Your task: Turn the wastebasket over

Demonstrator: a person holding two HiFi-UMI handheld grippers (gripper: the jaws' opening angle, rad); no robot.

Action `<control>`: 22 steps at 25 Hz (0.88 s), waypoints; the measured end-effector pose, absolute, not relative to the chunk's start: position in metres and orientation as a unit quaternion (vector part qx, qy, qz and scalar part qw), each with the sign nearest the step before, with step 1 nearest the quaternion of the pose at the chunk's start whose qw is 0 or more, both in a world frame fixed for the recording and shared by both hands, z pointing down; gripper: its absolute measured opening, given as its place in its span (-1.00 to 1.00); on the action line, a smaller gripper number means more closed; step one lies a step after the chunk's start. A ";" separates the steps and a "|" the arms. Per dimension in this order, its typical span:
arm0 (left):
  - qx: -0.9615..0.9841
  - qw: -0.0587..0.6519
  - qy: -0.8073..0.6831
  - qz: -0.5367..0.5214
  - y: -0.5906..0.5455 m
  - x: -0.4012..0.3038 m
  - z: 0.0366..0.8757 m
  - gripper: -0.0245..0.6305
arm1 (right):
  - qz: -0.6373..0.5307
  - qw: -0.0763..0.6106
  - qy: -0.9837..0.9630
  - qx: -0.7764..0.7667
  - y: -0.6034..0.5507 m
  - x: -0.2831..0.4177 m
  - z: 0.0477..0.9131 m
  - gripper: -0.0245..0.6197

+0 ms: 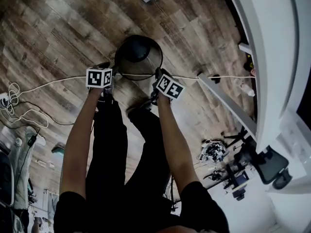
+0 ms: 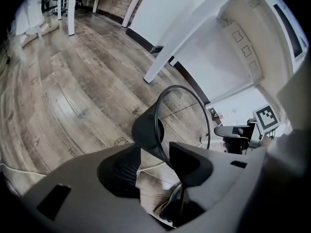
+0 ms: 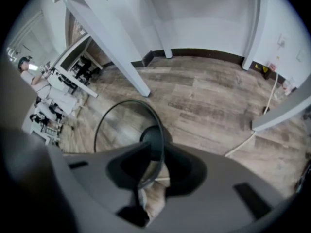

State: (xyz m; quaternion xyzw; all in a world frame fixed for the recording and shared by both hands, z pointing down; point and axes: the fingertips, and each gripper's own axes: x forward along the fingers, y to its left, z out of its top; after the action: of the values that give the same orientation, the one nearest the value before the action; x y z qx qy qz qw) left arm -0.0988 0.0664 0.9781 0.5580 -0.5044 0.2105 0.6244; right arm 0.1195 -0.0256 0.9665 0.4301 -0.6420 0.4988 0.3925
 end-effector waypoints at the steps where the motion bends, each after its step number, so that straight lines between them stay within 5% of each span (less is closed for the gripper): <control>1: 0.558 0.623 -0.507 0.209 0.068 -0.101 0.969 -0.27 | 0.497 0.394 -0.644 0.429 -0.023 0.118 0.959 -0.59; 7: 0.577 0.598 -0.521 0.194 0.066 -0.103 0.885 -0.44 | 0.487 0.396 -0.659 0.415 -0.004 0.103 0.886 -0.65; 11: 0.576 0.534 -0.586 0.200 0.054 -0.127 0.797 -0.82 | 0.463 0.393 -0.687 0.400 -0.001 0.086 0.812 -0.79; 22: 0.633 0.399 -0.647 0.147 0.067 -0.119 0.499 -0.82 | 0.406 0.308 -0.786 0.350 0.014 0.053 0.538 -0.81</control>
State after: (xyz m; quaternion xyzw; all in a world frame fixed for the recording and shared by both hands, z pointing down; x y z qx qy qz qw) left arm -0.1185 0.0665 0.4988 0.6327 -0.6472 0.1467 0.3991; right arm 0.0531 0.0135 0.5382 0.3496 -0.7862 0.4061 0.3078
